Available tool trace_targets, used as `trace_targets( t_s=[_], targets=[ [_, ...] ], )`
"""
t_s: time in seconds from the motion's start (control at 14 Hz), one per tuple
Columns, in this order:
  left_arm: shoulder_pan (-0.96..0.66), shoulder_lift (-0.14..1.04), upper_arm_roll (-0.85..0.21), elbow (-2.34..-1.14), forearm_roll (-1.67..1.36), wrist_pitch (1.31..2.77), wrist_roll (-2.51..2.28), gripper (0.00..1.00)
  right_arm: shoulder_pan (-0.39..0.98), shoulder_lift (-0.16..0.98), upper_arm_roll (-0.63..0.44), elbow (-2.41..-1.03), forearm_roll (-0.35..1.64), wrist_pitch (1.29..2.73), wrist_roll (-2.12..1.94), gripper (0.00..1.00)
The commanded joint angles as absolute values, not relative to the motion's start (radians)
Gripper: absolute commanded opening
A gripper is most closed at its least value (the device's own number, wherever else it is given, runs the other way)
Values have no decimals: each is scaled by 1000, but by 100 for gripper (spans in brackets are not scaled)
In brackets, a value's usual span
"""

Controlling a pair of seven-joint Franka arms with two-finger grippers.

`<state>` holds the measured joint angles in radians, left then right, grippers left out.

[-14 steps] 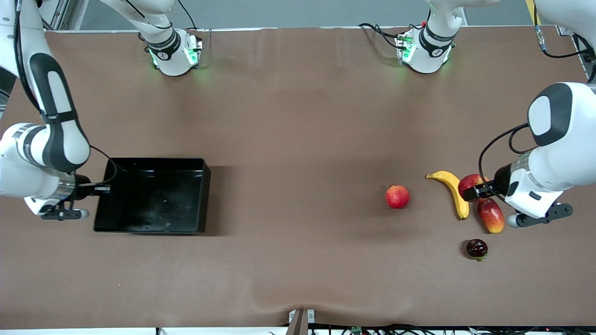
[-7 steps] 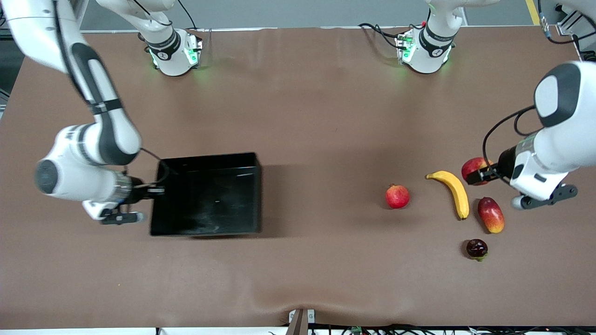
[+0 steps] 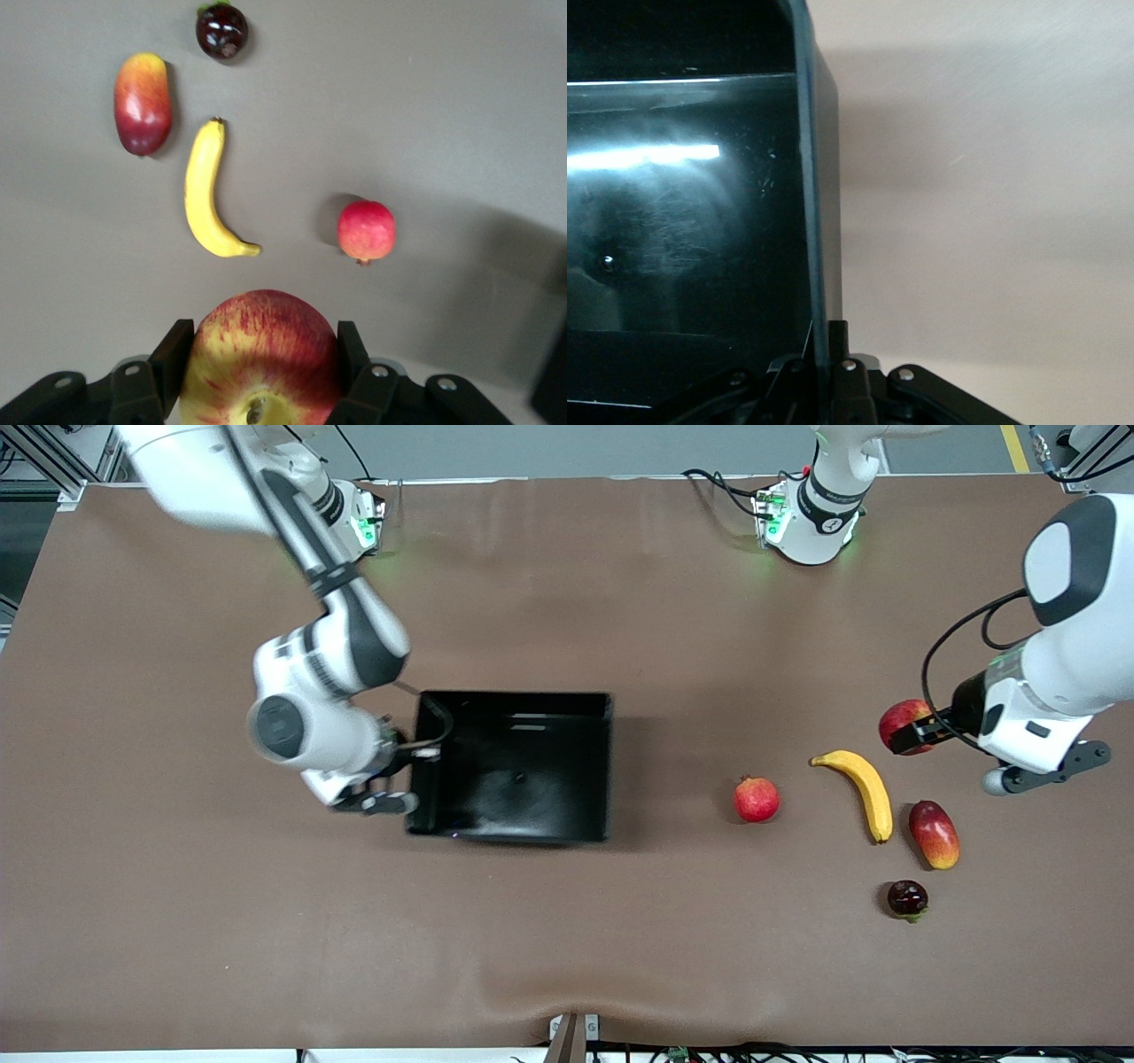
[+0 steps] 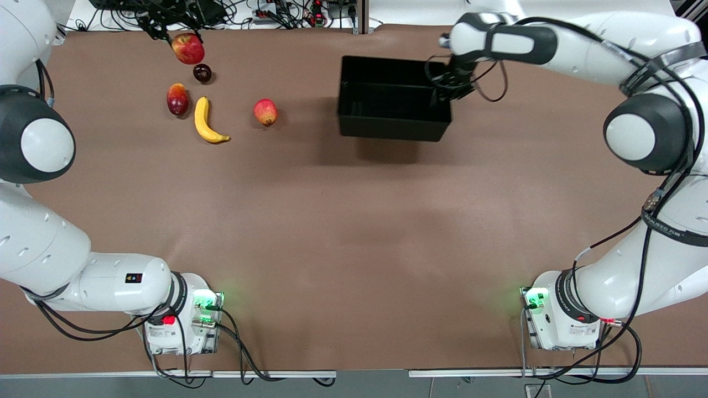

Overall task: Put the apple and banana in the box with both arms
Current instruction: 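Drag the box toward the fruit while the left gripper carries the apple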

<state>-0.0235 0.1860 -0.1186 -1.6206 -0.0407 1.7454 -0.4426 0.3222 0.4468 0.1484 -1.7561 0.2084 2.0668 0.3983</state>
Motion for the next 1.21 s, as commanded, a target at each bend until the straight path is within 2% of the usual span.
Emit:
trace_targets(
  t_s=[0.0,0.29,0.5,0.86,0.93,1.0,1.07,1.14],
  targets=[
    [-28,176,-181,-1643,-25,1766,-529,0,409,385,137,-1801,196,2063,516,0],
    [-49,184,-265,-1672,-25,1841,-670,0,543,399,138,-1801,77,2127,745,0],
    [-115,216,-270,-1683,-23,1885,-771,0,589,455,140,-1799,77,2245,822,0],
    [-228,316,-270,-1750,54,2055,-1013,0,633,521,140,-1786,83,2364,885,0],
    [-244,340,-270,-1750,69,2071,-1052,0,643,531,140,-1786,83,2371,887,12],
    [-262,359,-270,-1753,87,2075,-1081,0,641,529,138,-1786,83,2365,905,52],
    [-285,371,-270,-1759,97,2079,-1118,0,635,526,135,-1786,77,2362,960,100],
    [-304,389,-270,-1759,106,2092,-1159,0,631,519,133,-1775,75,2355,995,100]
  ],
)
